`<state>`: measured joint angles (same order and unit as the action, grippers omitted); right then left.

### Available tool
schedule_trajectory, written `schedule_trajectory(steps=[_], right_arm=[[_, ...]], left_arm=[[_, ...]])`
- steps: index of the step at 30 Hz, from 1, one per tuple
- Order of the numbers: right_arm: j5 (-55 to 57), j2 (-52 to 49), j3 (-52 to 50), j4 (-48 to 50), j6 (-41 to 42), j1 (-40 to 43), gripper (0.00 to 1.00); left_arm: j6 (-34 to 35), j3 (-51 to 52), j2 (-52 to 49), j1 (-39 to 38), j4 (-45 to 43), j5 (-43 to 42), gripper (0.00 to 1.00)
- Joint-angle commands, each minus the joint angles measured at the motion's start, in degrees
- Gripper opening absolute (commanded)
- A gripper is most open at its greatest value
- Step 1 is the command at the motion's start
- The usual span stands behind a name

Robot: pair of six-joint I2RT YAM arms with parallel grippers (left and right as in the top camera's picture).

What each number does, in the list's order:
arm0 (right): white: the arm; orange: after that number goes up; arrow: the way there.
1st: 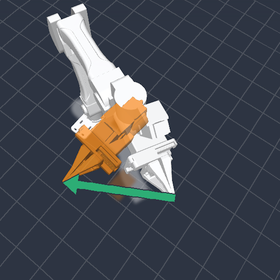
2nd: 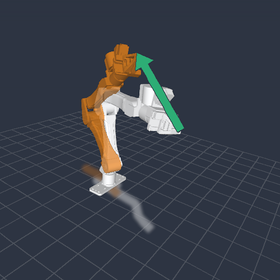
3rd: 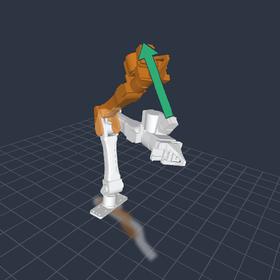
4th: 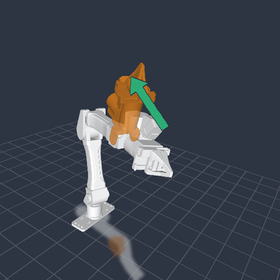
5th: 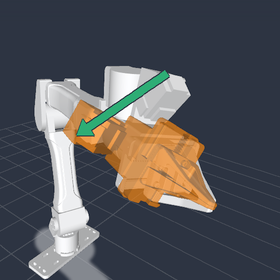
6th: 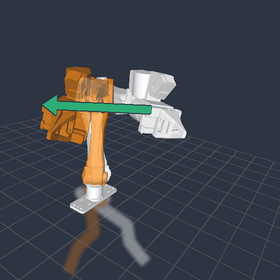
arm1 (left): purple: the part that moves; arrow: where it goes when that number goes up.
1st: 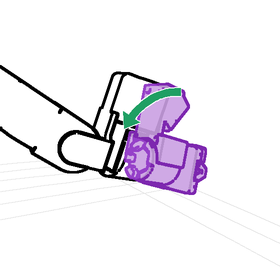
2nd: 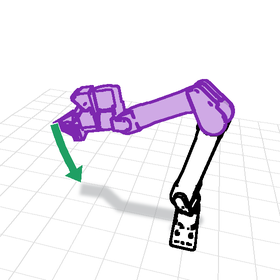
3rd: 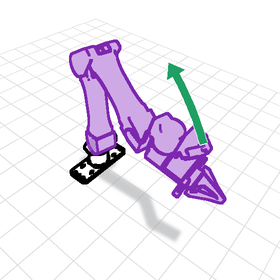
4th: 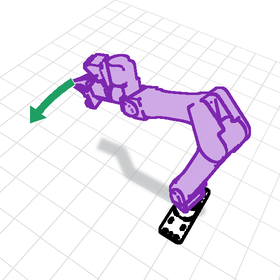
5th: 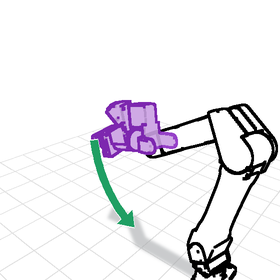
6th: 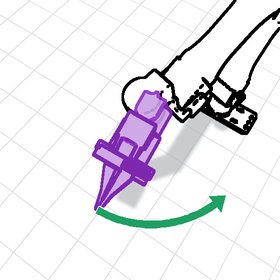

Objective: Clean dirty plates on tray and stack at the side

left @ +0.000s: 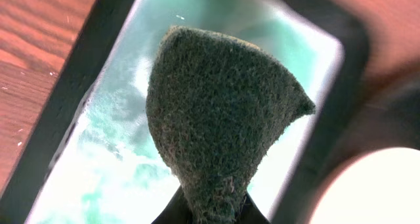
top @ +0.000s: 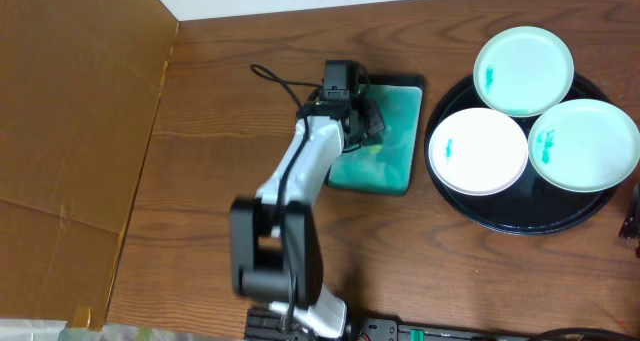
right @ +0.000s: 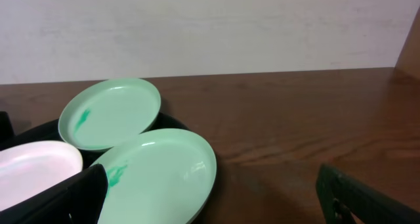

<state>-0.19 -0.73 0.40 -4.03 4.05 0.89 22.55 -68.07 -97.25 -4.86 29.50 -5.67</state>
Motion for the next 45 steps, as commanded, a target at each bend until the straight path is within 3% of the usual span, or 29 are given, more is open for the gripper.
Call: schedule_trajectory(steps=[1,7,14,24,30,36,39,42,45], right_arm=[[0.3,0.2,-0.1,-0.3,-0.5,0.4,0.99],[0.3,0.2,-0.1,-0.3,-0.5,0.4,0.99],[0.3,0.2,-0.1,-0.3,-0.5,0.4,0.99],[0.3,0.2,-0.1,-0.3,-0.5,0.4,0.99],[0.2,0.2,-0.1,2.3,-0.2,0.4,0.99],[-11.4,0.2,-0.1,1.5,10.1,0.4,0.99],[-11.4,0.2,-0.1,11.0,11.8,0.4,0.99],[-11.4,0.2,0.2,32.7,14.0,0.4,0.99],[-10.4,-0.5,3.6,38.5,11.8,0.4,0.99]], left_arm=[[0.7,-0.8,6.1,-1.9,2.3,-0.3,0.07],[3.1,1.2,6.0,-4.2,4.5,0.8,0.07],[3.9,6.6,-2.7,-3.8,0.2,2.3,0.07],[4.2,4.5,11.3,-0.7,4.5,1.7,0.07],[4.2,10.4,7.3,-1.4,-2.5,1.9,0.07],[4.1,11.4,3.4,-1.3,-5.6,1.8,0.07],[4.2,10.8,5.7,-1.3,-5.4,1.8,0.07],[4.2,10.8,10.1,-1.3,-5.4,1.8,0.07],[4.2,10.8,12.5,-1.3,-5.4,1.8,0.07]])
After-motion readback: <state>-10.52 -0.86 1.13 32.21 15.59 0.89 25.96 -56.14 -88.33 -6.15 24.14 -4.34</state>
